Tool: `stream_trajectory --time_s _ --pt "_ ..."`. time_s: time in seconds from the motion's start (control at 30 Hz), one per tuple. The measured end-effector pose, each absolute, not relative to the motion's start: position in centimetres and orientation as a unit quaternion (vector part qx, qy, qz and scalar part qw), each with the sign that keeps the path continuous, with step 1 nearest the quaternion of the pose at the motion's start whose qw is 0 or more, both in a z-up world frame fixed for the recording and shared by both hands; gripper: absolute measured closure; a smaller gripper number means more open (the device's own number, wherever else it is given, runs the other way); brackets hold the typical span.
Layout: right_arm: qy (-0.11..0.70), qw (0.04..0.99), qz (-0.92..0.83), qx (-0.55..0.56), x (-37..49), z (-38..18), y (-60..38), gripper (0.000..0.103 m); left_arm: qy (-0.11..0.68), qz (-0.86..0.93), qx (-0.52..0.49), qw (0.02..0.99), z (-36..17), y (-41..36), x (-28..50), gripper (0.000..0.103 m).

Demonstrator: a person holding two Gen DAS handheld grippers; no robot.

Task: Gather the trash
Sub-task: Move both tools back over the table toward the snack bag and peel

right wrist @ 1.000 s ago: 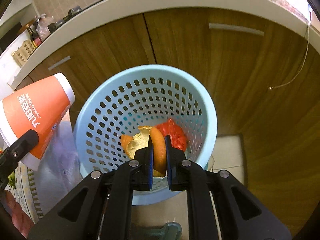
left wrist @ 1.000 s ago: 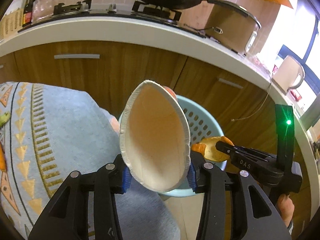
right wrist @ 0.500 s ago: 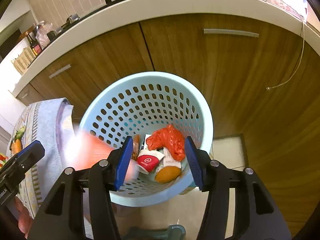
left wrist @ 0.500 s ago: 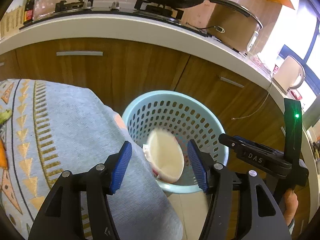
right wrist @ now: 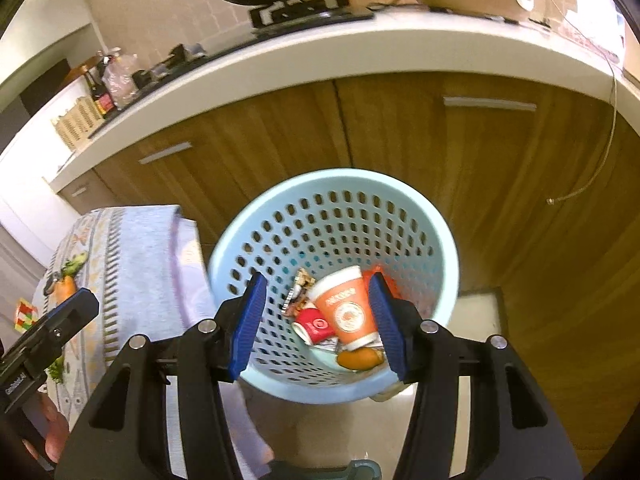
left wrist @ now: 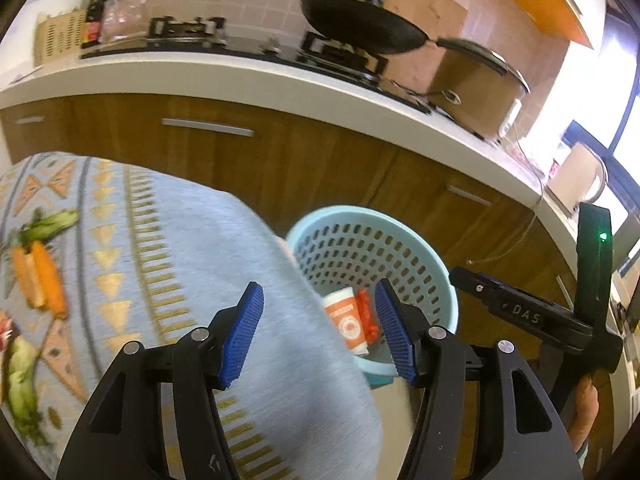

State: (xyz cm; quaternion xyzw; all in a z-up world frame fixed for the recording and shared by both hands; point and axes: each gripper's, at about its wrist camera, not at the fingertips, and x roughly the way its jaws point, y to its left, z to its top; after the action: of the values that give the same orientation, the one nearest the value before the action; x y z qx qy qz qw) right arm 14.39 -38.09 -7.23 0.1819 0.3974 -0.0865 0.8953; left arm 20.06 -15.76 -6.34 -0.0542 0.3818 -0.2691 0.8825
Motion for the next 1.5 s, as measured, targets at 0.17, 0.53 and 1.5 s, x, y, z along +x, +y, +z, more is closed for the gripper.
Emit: stream_trajectory --time_s 0.17,0.53,1.5 --pt "0.382 0.907 -0.053 0.168 14.6 -5.4 -34.7 0.053 0.364 -0.230 -0.078 0.899 -5.2 -10.8 18.8 0.047" --pt "0.386 0.914 0.036 0.118 16.2 -4.0 -25.0 0.053 0.347 -0.099 -0.121 0.925 -4.3 3.0 15.9 0.044" --pt "0.391 0.906 0.161 0.019 21.7 -4.5 -8.6 0.053 0.420 0.014 -0.084 0.903 -9.9 9.8 20.0 0.084"
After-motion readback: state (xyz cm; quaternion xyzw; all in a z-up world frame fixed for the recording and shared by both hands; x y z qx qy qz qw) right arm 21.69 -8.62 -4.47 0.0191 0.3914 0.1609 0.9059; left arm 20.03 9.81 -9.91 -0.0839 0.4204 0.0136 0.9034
